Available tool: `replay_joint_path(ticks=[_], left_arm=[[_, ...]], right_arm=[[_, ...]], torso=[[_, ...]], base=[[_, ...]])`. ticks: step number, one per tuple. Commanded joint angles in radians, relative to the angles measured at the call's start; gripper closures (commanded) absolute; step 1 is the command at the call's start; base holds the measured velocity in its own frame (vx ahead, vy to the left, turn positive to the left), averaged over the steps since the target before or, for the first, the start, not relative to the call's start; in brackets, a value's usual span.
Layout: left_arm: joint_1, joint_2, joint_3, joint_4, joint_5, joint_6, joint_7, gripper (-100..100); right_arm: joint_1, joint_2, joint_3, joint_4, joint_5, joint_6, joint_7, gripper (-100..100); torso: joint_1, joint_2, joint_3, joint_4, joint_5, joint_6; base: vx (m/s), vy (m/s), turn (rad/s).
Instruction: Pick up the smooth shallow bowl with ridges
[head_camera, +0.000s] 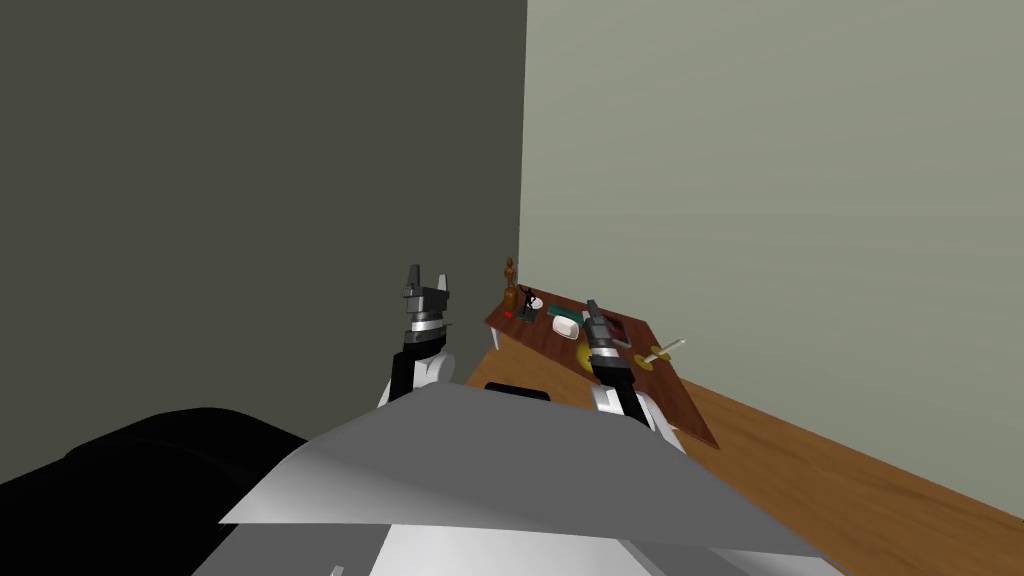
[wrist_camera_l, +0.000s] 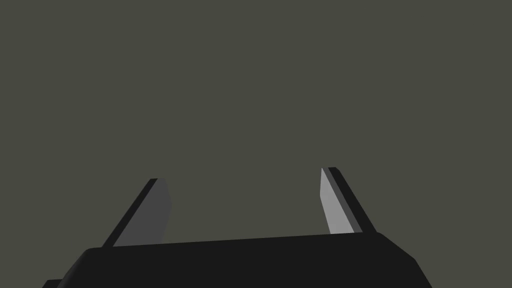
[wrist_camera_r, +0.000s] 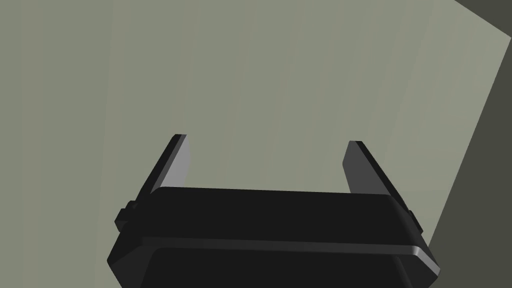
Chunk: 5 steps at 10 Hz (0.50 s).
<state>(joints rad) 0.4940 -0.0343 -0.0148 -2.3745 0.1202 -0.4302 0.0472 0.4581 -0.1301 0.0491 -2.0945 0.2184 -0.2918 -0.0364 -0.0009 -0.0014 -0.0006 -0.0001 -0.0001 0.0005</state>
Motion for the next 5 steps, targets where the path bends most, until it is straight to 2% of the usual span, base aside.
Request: replay_joint_path(ticks=[1, 4, 5], left_arm=[[0.0, 0.0, 0.0, 0.0, 0.0, 0.0, 0.0, 0], [0.0, 0.0, 0.0, 0.0, 0.0, 0.0, 0.0, 0], [0.0, 0.0, 0.0, 0.0, 0.0, 0.0, 0.0, 0]], right_arm=[[-0.001, 0.0, 0.0, 0.001, 0.001, 0.002, 0.0, -100], [-0.001, 0.0, 0.0, 0.001, 0.001, 0.002, 0.0, -100], [-0.001, 0.0, 0.0, 0.001, 0.001, 0.002, 0.0, -100]], torso=[[0.0, 0.0, 0.0, 0.0, 0.0, 0.0], [-0.001, 0.001, 0.0, 0.0, 0.0, 0.0], [-0.001, 0.001, 0.0, 0.0, 0.0, 0.0]], base=[[0.003, 0.006, 0.02], [-0.002, -0.007, -0.018], [0.011, -0.01, 0.092]])
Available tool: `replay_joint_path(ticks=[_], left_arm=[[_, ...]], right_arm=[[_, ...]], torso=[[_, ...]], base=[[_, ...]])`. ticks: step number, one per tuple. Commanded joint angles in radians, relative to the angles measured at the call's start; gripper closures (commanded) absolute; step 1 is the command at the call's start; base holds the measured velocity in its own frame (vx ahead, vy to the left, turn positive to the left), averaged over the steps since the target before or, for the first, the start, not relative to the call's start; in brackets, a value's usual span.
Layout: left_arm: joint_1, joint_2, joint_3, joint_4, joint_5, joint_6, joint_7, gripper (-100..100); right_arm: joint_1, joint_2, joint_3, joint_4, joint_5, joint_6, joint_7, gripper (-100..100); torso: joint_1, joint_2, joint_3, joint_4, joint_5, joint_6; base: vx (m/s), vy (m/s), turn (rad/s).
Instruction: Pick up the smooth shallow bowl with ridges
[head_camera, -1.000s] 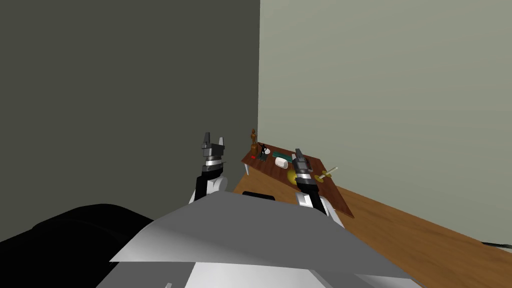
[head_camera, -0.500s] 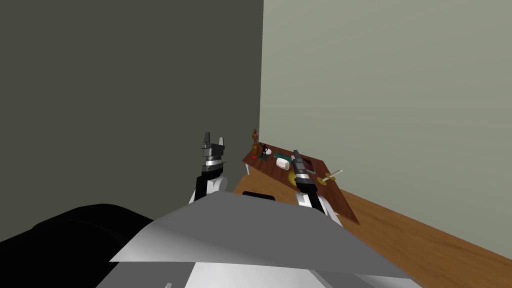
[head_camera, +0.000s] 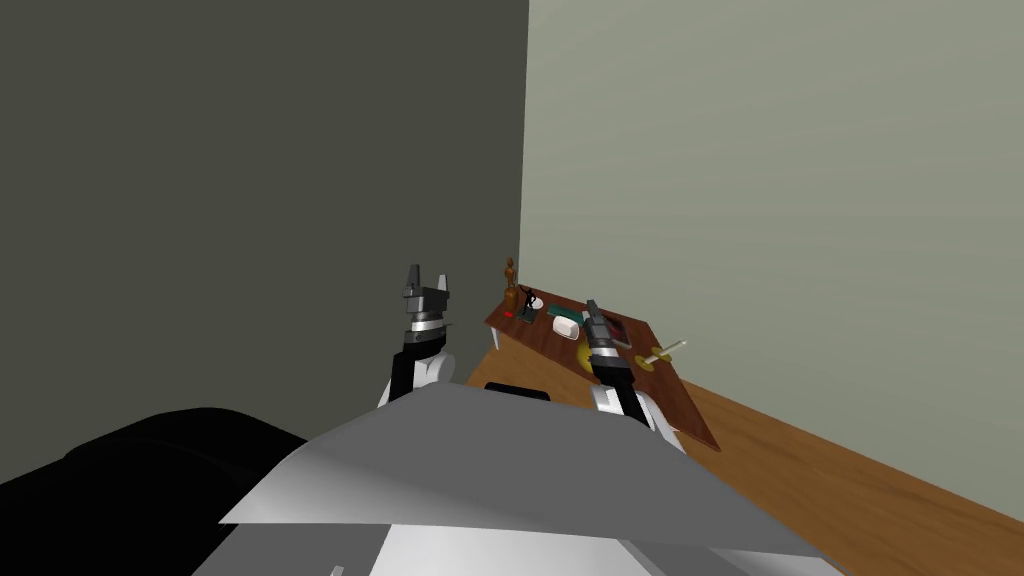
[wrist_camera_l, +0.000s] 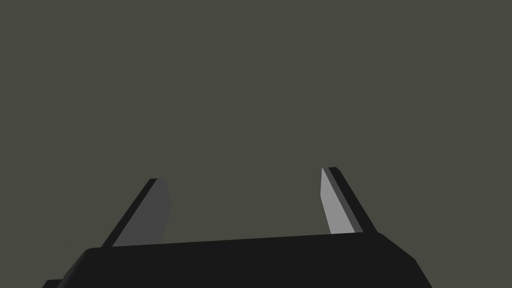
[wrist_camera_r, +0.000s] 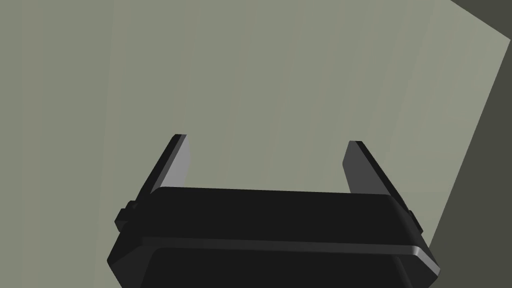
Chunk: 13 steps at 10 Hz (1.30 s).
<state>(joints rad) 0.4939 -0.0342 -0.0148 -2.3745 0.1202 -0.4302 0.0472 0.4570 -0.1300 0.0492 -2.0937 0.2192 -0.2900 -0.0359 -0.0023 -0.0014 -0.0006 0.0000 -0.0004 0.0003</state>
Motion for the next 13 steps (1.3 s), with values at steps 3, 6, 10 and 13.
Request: replay_joint_path(ticks=[3, 6, 10, 13], left_arm=[[0.0, 0.0, 0.0, 0.0, 0.0, 0.0, 0.0, 0], [0.0, 0.0, 0.0, 0.0, 0.0, 0.0, 0.0, 0], [0.0, 0.0, 0.0, 0.0, 0.0, 0.0, 0.0, 0], [0.0, 0.0, 0.0, 0.0, 0.0, 0.0, 0.0, 0]], right_arm=[[-0.01, -0.012, 0.007, 0.036, 0.021, 0.024, 0.014, -100], [-0.031, -0.033, 0.021, 0.104, 0.056, 0.068, 0.038, -100], [-0.05, -0.05, 0.035, 0.167, 0.088, 0.107, 0.059, -100], [-0.073, -0.066, 0.051, 0.245, 0.124, 0.153, 0.084, -100]], torso=[[-0.001, 0.001, 0.0, 0.0, 0.0, 0.0], [0.0, -0.001, -0.001, 0.0, 0.0, 0.0], [0.0, -0.001, -0.001, 0.0, 0.0, 0.0], [0.001, -0.002, -0.001, 0.0, 0.0, 0.0]], base=[[0.003, -0.009, 0.027], [0.022, -0.007, 0.169], [0.015, -0.008, 0.1], [0.026, -0.003, 0.148]])
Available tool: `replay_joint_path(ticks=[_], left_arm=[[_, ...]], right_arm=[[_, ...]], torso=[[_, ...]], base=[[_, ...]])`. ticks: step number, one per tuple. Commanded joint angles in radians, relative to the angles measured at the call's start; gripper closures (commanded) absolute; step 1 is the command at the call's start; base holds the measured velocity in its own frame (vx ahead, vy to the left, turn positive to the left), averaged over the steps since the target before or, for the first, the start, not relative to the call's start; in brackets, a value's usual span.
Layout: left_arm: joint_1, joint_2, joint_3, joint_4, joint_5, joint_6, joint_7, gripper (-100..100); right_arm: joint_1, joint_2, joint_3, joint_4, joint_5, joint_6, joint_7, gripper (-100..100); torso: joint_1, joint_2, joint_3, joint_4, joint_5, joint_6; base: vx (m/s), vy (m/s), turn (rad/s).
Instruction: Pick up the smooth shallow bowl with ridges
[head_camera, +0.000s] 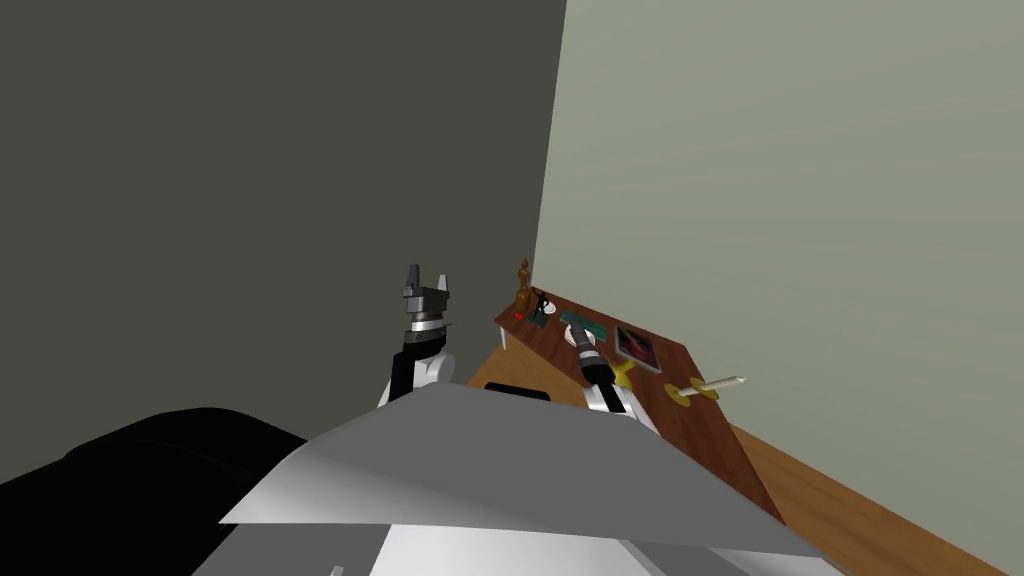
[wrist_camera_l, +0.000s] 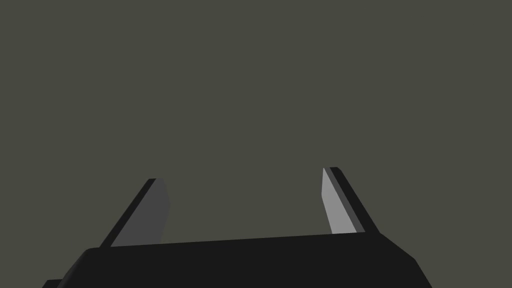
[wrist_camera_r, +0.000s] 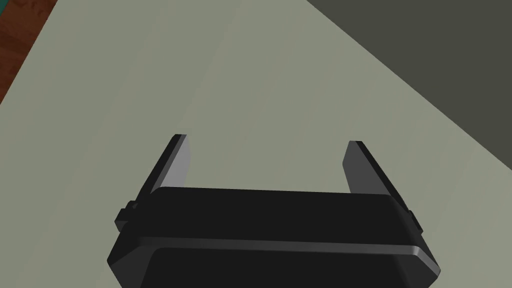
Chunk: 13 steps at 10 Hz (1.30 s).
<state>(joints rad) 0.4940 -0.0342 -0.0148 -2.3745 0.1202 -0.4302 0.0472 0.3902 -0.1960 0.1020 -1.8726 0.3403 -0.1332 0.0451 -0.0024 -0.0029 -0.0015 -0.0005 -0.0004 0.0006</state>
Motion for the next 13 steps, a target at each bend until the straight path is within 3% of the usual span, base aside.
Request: replay_joint_path(ticks=[1, 8, 9, 13], left_arm=[[0.0, 0.0, 0.0, 0.0, 0.0, 0.0, 0.0, 0], [0.0, 0.0, 0.0, 0.0, 0.0, 0.0, 0.0, 0], [0.0, 0.0, 0.0, 0.0, 0.0, 0.0, 0.0, 0], [0.0, 0.0, 0.0, 0.0, 0.0, 0.0, 0.0, 0]], right_arm=[[-0.018, -0.008, 0.008, 0.05, 0.022, 0.021, 0.017, -100], [-0.055, -0.029, 0.038, 0.218, 0.086, 0.099, 0.063, -100], [-0.068, -0.036, 0.049, 0.266, 0.109, 0.127, 0.08, -100], [-0.068, -0.036, 0.049, 0.274, 0.109, 0.127, 0.08, -100]], torso=[[0.0, 0.0, 0.0, 0.0, 0.0, 0.0], [0.001, 0.0, 0.0, 0.0, 0.0, 0.0], [0.0, 0.0, 0.0, 0.0, 0.0, 0.0], [0.001, 0.002, 0.001, 0.0, 0.0, 0.0]], base=[[0.021, -0.019, 0.109], [0.025, -0.003, 0.118], [0.036, -0.007, 0.157], [0.004, 0.0, 0.019]])
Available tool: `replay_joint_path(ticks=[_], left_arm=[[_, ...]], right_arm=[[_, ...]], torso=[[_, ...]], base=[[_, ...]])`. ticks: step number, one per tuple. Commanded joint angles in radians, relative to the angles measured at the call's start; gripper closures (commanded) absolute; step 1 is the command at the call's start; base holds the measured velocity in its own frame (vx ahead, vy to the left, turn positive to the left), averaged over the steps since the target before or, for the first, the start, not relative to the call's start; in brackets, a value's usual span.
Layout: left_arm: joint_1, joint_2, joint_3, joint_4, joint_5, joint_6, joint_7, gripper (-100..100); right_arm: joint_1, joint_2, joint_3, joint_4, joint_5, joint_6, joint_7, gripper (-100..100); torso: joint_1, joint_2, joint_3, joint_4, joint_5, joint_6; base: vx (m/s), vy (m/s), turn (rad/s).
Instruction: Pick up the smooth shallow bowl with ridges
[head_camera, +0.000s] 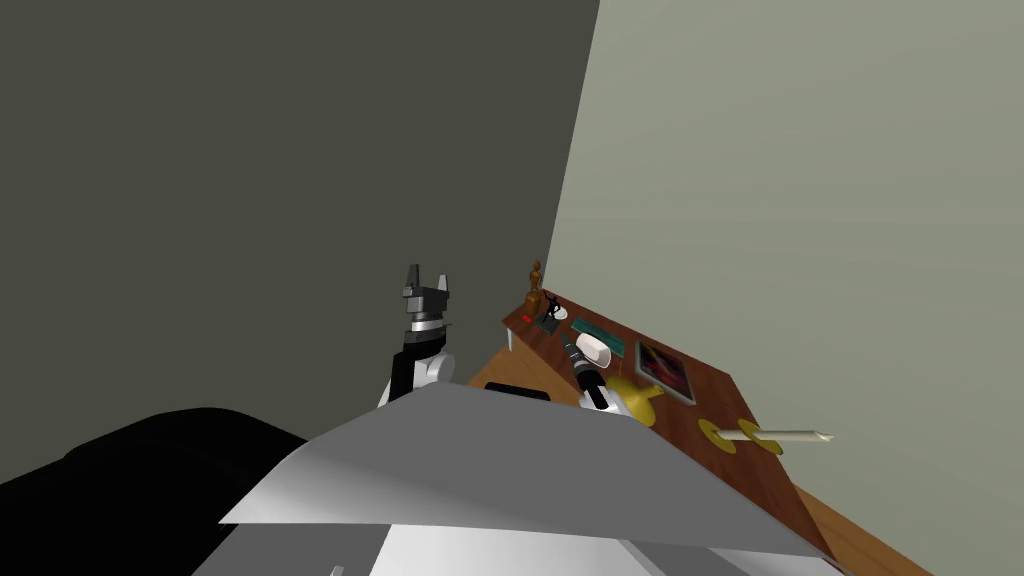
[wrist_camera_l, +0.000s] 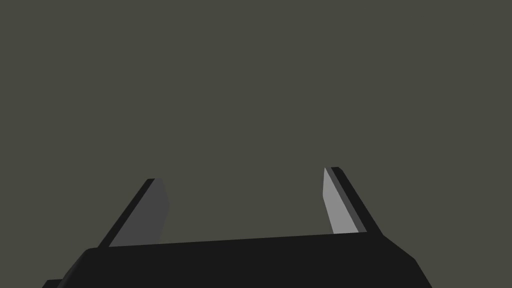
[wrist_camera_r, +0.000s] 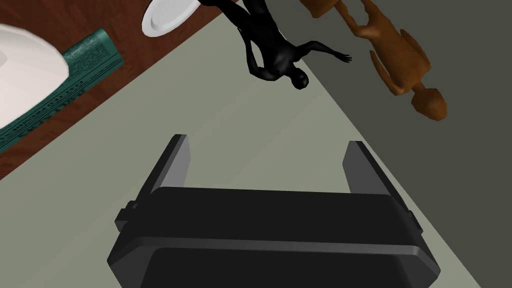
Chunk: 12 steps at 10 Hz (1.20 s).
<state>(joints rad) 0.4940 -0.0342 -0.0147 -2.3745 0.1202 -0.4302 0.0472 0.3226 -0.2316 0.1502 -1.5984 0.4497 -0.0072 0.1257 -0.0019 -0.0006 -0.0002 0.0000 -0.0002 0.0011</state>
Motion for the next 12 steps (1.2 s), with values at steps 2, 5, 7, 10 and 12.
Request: replay_joint_path(ticks=[2, 5, 7, 10, 12], left_arm=[[0.0, 0.0, 0.0, 0.0, 0.0, 0.0, 0.0, 0], [0.0, 0.0, 0.0, 0.0, 0.0, 0.0, 0.0, 0], [0.0, 0.0, 0.0, 0.0, 0.0, 0.0, 0.0, 0], [0.0, 0.0, 0.0, 0.0, 0.0, 0.0, 0.0, 0], [0.0, 0.0, 0.0, 0.0, 0.0, 0.0, 0.0, 0]], right_arm=[[0.0, 0.0, 0.0, -0.001, 0.0, 0.001, 0.0, -100], [0.0, 0.0, 0.0, -0.001, 0.0, 0.001, 0.0, -100], [-0.018, -0.012, 0.0, 0.059, 0.036, 0.045, 0.023, -100], [-0.036, -0.019, 0.003, 0.129, 0.072, 0.086, 0.047, -100], [-0.051, -0.026, 0.007, 0.19, 0.103, 0.119, 0.067, -100]], torso=[[0.001, 0.0, 0.0, 0.0, 0.0, 0.0], [0.001, 0.0, 0.0, 0.0, 0.0, 0.0], [0.0, -0.002, -0.001, 0.0, 0.0, 0.0], [-0.001, -0.002, -0.001, 0.0, 0.0, 0.0], [0.0, -0.002, -0.001, 0.0, 0.0, 0.0]], base=[[-0.001, -0.002, -0.005], [0.004, 0.005, 0.015], [0.034, -0.005, 0.141], [0.025, -0.011, 0.114], [0.024, -0.01, 0.137]])
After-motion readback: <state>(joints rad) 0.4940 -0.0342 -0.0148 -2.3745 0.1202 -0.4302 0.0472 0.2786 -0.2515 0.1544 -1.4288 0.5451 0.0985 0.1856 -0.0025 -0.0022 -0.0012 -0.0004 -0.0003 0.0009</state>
